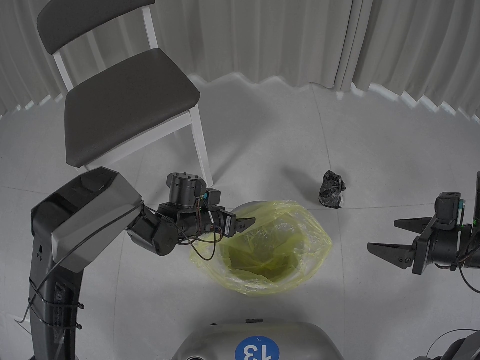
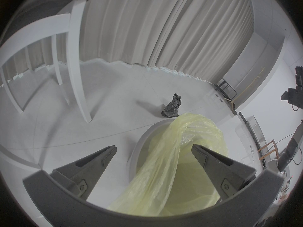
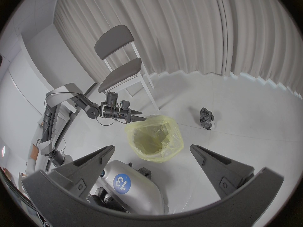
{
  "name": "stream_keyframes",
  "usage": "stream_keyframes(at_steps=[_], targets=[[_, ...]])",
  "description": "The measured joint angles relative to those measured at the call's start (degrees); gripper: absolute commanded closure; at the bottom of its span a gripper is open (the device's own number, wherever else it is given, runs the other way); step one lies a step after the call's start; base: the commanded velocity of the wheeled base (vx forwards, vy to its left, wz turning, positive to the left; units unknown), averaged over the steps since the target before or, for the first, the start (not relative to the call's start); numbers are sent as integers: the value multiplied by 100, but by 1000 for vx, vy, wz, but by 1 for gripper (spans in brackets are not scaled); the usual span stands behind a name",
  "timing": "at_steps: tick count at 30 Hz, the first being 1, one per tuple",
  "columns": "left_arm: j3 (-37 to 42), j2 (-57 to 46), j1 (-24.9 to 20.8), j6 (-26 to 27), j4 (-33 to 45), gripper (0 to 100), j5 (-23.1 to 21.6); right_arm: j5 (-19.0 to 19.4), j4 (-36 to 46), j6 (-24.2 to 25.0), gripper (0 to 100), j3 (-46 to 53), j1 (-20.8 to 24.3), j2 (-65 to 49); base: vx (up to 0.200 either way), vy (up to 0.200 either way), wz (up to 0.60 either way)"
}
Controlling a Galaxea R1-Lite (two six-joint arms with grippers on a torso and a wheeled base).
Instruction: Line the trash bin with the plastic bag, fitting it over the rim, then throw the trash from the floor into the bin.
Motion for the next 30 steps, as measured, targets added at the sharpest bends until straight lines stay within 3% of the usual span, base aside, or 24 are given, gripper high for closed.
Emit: stream_keyframes(at_steps=[1, 2, 19, 30], targets=[[0, 6, -6, 0, -6, 0, -2, 0, 0, 0, 0, 0, 0, 0, 0, 0, 0], [0, 13, -9, 5, -17, 100, -2, 0, 0, 0, 0, 0, 0, 0, 0, 0, 0], [-6, -11, 11, -79, -24, 100, 113, 4, 2, -17, 0, -11, -138, 2, 0, 0, 0], [-552, -11, 138, -532, 7, 100, 219, 63, 2, -16, 0, -11, -160, 9, 0, 0, 0]])
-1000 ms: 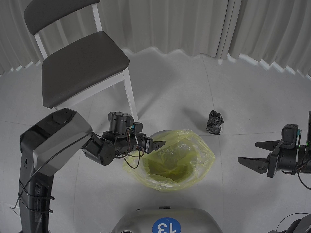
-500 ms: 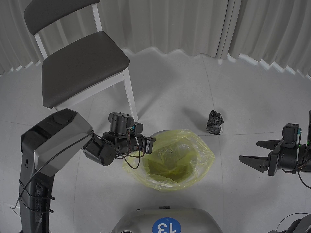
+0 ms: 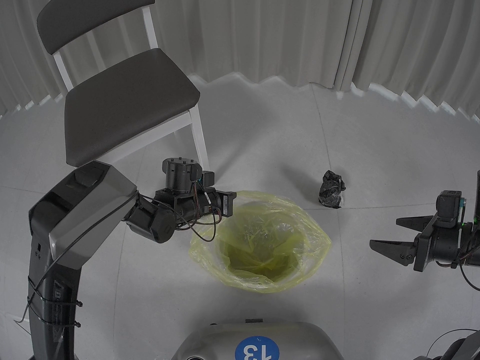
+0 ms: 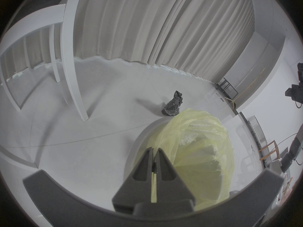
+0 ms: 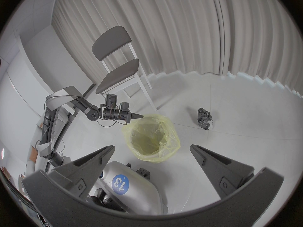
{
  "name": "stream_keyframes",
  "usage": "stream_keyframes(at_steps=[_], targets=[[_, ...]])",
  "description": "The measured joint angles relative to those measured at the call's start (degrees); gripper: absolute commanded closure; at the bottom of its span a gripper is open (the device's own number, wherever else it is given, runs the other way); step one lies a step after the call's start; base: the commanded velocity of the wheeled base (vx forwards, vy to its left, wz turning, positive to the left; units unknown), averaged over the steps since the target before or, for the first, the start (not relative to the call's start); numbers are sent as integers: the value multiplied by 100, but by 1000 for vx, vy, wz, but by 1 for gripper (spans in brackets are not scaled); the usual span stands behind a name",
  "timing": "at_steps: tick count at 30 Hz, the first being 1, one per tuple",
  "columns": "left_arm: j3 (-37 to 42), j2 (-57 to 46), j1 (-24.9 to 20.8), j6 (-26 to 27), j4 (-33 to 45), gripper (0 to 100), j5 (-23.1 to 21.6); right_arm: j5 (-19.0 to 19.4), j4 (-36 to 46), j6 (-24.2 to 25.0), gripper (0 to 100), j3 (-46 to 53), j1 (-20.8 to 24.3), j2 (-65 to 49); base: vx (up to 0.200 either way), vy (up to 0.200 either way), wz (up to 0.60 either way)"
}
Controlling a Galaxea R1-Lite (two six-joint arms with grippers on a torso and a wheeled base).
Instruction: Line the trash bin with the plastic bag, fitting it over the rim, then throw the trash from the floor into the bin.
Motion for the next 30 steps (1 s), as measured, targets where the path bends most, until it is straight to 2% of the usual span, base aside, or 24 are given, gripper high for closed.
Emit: stream_keyframes(at_steps=[16, 30], targets=[[-1569, 681, 146, -451, 501, 100, 350, 15, 0, -37, 0, 11, -118, 71, 0, 0, 0], [-1929, 1301, 29, -886, 510, 100, 496, 15, 6, -48, 0, 22, -134, 96, 0, 0, 0]])
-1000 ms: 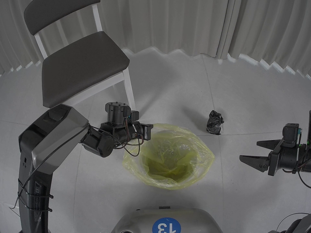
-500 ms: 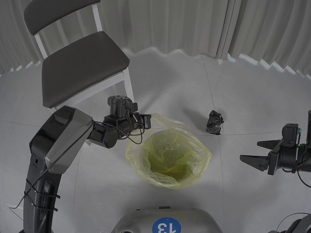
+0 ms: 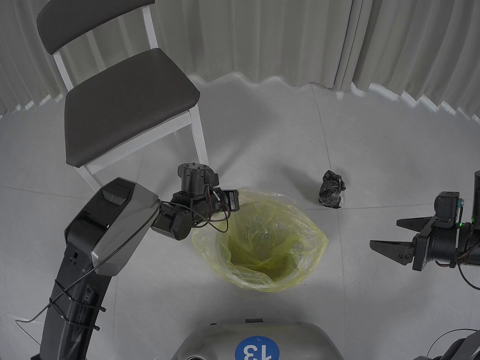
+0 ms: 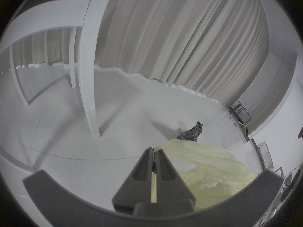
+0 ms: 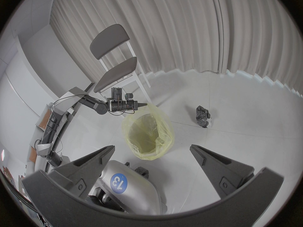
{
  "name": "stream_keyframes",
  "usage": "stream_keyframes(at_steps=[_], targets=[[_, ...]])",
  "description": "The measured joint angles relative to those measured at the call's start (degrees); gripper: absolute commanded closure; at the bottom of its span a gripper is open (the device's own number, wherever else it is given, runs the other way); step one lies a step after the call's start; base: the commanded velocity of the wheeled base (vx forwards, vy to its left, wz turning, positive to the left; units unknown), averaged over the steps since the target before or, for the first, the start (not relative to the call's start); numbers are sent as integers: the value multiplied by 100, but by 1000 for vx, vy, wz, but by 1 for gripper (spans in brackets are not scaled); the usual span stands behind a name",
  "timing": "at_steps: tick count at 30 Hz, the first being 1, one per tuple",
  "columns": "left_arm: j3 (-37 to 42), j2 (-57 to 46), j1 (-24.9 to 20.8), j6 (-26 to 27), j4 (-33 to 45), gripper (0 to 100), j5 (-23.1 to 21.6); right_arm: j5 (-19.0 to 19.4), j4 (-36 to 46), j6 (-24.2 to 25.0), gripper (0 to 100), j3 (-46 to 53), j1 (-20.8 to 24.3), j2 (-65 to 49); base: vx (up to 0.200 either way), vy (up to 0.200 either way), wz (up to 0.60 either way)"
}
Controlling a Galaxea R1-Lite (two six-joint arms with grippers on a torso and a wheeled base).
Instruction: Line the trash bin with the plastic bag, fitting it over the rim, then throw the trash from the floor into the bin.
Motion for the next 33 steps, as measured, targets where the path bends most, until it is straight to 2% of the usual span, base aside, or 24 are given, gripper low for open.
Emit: stream_keyframes(at_steps=[9, 20, 28, 29, 33], targets=[[-91, 221, 33, -149, -11, 100, 2, -1, 0, -9, 0, 6, 2, 16, 0, 0, 0], [-349, 502, 69, -945, -41, 100, 121, -1, 0, -24, 0, 33, 2, 68, 0, 0, 0], [-456, 599, 69, -1118, -112, 100, 169, -1, -6, -27, 0, 37, 2, 121, 0, 0, 0], [-458, 599, 69, -1120, -128, 0, 172, -1, -6, -27, 0, 37, 2, 123, 0, 0, 0], [-423, 579, 76, -1123, -165, 0, 172, -1, -6, -27, 0, 33, 2, 129, 0, 0, 0]])
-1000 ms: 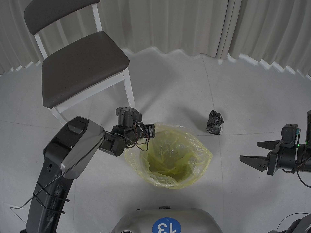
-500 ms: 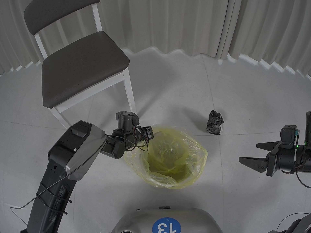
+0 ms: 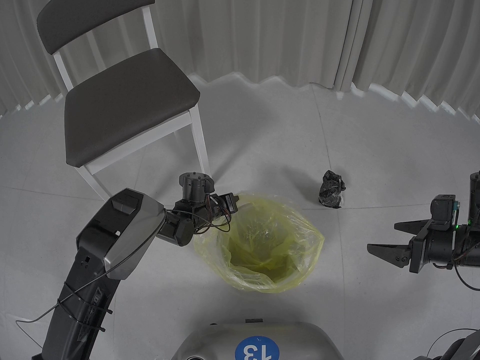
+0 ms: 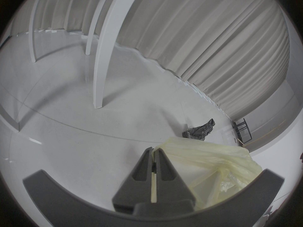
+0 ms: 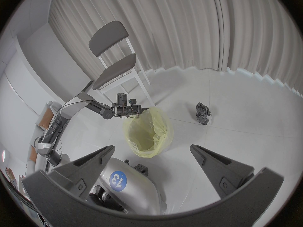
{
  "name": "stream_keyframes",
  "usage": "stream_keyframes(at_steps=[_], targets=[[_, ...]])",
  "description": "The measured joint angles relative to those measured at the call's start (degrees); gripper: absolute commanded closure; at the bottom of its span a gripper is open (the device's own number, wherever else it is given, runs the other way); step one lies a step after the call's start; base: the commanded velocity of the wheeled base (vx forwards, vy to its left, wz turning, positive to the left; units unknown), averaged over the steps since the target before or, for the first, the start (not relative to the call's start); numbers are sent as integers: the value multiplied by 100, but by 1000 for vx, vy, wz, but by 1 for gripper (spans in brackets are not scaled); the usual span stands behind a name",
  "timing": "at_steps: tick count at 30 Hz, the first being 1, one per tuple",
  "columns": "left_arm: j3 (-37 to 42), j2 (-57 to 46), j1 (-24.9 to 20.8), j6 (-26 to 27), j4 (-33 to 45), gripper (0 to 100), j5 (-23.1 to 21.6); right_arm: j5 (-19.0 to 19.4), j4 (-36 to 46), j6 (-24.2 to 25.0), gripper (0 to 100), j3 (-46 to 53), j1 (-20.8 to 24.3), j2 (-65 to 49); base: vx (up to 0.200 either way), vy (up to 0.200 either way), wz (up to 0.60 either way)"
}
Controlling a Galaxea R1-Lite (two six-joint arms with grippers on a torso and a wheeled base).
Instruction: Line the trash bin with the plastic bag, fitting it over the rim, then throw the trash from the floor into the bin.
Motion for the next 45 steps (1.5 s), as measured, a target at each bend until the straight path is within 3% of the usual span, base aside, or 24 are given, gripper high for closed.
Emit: stream_keyframes(at_steps=[18, 33, 39, 45], targets=[[1057, -702, 236, 46, -378, 0, 9, 1, 6, -6, 0, 9, 5, -13, 0, 0, 0], [2710, -1788, 433, 96, -602, 0, -101, 1, 22, -26, 0, 21, 44, -83, 0, 0, 0], [3728, -2213, 512, 550, -601, 0, -383, 9, 33, -49, 0, 26, 49, -141, 0, 0, 0], [4235, -2287, 600, 1095, -675, 0, -441, 6, 44, -60, 0, 30, 52, -179, 0, 0, 0]])
